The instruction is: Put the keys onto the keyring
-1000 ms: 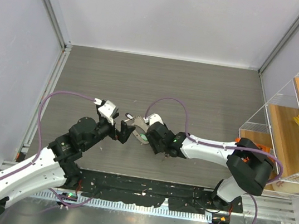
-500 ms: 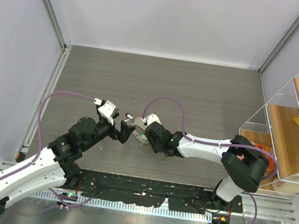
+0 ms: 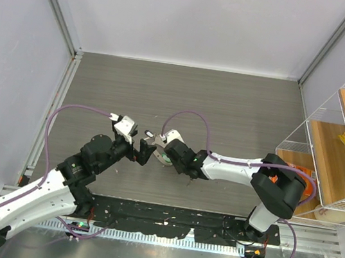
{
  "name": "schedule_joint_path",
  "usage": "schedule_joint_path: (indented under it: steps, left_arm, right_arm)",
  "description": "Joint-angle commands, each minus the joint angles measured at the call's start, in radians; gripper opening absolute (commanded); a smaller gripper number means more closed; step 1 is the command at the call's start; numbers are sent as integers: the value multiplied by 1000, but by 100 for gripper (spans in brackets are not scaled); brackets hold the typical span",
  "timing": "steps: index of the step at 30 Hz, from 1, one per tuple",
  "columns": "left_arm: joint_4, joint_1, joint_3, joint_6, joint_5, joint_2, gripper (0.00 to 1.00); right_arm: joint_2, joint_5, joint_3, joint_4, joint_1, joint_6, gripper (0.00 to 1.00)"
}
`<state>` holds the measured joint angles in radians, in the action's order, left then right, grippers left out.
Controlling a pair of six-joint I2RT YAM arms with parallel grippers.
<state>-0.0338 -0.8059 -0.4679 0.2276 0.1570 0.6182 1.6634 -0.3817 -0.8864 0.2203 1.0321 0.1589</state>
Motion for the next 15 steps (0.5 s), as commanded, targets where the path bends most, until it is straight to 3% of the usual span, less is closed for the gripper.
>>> schedule_joint_path:
  steps: [1, 10, 13, 15]
  left_arm:
    - [52, -3, -3, -5, 6, 2, 99]
    - [51, -3, -2, -4, 4, -2, 100]
    - [52, -1, 0, -5, 7, -3, 100]
    - [54, -3, 0, -5, 7, -2, 100]
  right_arm:
    - [7, -52, -32, -24, -4, -9, 36]
    - [24, -3, -31, -29, -9, -18, 21]
    - [33, 18, -34, -29, -10, -21, 5]
    - [32, 26, -33, -29, -10, -25, 5]
